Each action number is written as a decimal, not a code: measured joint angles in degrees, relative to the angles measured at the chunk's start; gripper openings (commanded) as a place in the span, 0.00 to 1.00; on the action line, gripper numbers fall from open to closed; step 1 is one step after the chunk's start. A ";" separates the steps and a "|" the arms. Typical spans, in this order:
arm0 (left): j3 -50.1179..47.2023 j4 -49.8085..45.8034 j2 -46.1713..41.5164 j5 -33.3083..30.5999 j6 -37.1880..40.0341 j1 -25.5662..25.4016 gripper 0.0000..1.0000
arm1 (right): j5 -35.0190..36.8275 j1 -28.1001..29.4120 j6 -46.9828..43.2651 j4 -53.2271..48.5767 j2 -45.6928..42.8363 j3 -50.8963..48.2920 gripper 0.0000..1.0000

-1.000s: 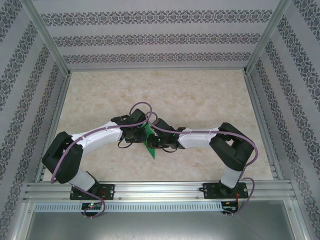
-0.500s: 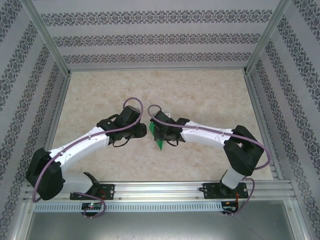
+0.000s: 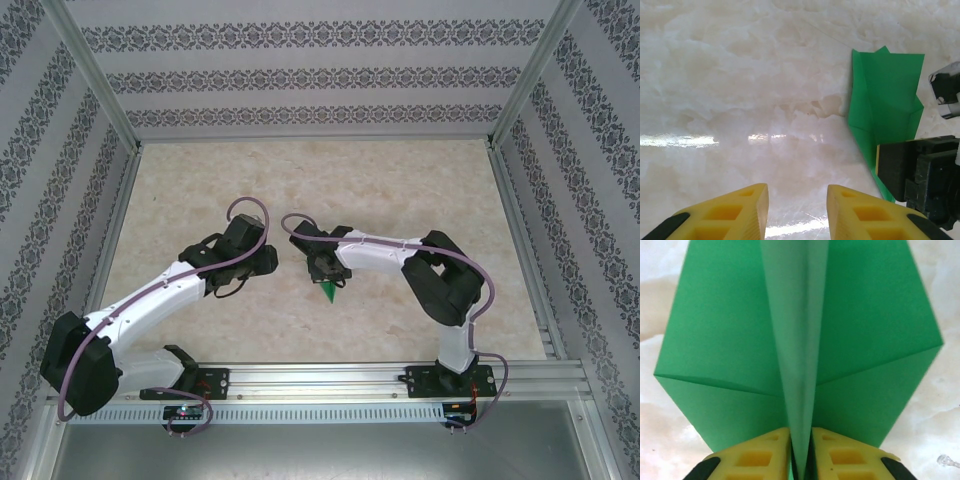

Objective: Fold a paper plane with a square sheet of paper (pick it up from the middle)
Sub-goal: Place the paper plane at the center of the table.

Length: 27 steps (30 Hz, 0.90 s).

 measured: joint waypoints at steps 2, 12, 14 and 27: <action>0.00 0.00 0.00 0.02 0.00 0.33 0.37 | -0.07 0.02 0.04 0.02 0.20 0.00 0.23; 0.00 0.00 0.00 0.02 0.00 0.70 0.36 | -0.50 0.00 2.25 4.68 -0.74 -3.34 0.25; 0.00 0.00 0.00 0.02 0.00 0.70 0.36 | -0.70 0.00 3.13 5.64 -1.22 -4.04 0.25; 0.00 -0.07 -0.55 -4.13 0.76 2.32 0.45 | 1.14 -0.90 -0.28 1.62 -14.38 -2.14 0.74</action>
